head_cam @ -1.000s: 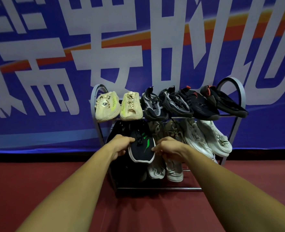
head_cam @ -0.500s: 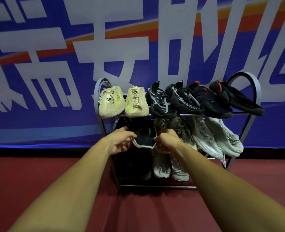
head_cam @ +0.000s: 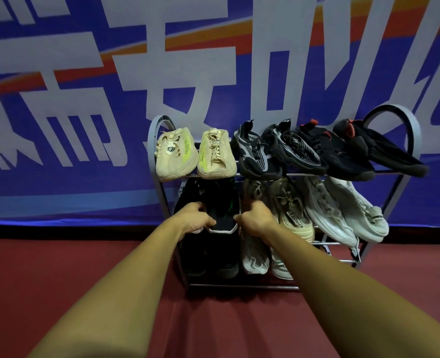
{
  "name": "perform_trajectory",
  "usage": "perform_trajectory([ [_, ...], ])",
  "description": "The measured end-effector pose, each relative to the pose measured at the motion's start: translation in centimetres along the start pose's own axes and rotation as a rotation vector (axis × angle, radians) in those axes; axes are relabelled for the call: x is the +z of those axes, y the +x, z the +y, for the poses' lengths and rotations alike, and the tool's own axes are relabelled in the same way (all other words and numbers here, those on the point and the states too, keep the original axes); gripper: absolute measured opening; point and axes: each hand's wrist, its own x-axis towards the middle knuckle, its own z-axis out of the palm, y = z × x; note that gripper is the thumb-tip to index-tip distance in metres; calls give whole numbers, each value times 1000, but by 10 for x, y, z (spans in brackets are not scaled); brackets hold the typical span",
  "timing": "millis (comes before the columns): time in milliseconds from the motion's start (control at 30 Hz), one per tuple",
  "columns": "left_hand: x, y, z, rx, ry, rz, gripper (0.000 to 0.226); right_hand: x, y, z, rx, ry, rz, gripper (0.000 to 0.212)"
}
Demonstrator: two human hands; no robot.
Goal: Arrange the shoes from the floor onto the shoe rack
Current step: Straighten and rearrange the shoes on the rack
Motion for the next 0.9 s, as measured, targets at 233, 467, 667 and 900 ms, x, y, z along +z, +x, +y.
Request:
perform_trajectory([
  [233,3,6,-1,-9,54,21,57,-5,1,4,8,-166,12,41],
  [467,6,2,-1,-38,135,12,52,-2,-8,-1,-43,-269,-12,29],
  [667,13,-7,9,-26,252,87,68,-29,-18,2,-94,-357,-30,25],
  [900,47,-23,38,135,257,18,45,-78,-33,25,-83,-410,25,23],
])
